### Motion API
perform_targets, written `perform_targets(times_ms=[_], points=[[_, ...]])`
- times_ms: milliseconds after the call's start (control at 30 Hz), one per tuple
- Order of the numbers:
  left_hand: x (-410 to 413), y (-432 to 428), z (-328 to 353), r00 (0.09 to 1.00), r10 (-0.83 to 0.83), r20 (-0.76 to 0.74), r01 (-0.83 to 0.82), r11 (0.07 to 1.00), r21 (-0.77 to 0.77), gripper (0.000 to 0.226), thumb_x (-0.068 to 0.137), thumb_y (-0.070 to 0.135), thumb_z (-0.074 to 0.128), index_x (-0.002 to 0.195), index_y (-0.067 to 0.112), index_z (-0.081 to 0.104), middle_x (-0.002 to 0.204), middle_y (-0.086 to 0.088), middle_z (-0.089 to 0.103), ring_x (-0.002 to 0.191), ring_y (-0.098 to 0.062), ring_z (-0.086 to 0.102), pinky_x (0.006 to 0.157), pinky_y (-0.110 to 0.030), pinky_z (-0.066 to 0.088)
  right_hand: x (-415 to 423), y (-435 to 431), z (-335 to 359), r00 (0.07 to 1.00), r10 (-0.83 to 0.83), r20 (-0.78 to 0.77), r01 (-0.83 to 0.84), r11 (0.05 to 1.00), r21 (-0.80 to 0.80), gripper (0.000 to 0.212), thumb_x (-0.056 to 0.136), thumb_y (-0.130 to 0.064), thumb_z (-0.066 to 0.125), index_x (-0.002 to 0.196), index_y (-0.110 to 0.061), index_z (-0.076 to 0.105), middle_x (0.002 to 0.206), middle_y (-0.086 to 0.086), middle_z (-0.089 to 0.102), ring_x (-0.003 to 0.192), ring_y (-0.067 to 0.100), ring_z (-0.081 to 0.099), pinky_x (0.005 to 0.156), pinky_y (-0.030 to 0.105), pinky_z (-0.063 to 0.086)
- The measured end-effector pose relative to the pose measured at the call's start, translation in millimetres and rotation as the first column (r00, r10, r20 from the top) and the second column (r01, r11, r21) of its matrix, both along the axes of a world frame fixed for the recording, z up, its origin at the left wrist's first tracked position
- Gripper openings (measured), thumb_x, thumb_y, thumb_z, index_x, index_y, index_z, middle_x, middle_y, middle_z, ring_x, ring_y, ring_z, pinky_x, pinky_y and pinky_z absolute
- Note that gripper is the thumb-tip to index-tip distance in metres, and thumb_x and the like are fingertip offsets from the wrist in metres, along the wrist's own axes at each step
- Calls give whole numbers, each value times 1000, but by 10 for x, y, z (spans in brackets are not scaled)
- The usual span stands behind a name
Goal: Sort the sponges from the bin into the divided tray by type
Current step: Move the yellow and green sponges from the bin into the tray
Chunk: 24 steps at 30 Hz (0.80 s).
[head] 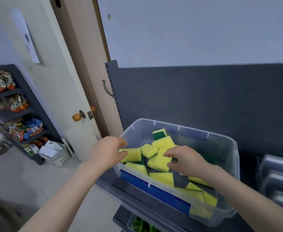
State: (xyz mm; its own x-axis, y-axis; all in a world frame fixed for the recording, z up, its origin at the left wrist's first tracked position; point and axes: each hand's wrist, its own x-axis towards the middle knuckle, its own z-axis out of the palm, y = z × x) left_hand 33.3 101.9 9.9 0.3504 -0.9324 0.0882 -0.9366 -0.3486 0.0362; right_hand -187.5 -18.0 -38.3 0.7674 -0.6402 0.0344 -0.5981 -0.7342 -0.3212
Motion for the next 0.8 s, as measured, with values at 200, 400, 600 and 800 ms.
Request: perform_targets(times_ms=[200,400,600,800], points=[[194,-407,-145,998,-57,-30,58,998,26,37,88,43,58,124,33,59,117,12,62,104,-10,59,81,-28,52,320,-404,-230,990,16,-143,-16,1000,3,44,87,-36,60,130,-28,52,131,-6,56,117,15,53,90,30,48],[295,-729,-317,989,-130,-76,132,991,26,39,88,44,58,125,33,58,119,12,64,108,-10,58,85,-30,51,501,-566,-412,966,39,-255,-32,999,30,47,88,-37,57,133,-24,48,136,-2,50,122,21,47,93,31,44],[352,-1163,-461,960,-256,-112,255,967,-29,38,85,39,61,121,31,61,118,10,65,108,-13,59,83,-28,49,568,-538,-646,880,45,-473,-36,999,27,68,79,-45,67,132,-13,38,126,9,46,110,30,51,85,41,49],[334,-1636,-553,904,-386,-183,389,921,-22,41,85,35,61,125,30,57,124,9,60,112,-13,56,87,-34,51,672,-463,-715,889,-95,-447,74,995,-65,36,91,-21,53,124,-11,44,118,11,56,100,31,58,69,37,44]])
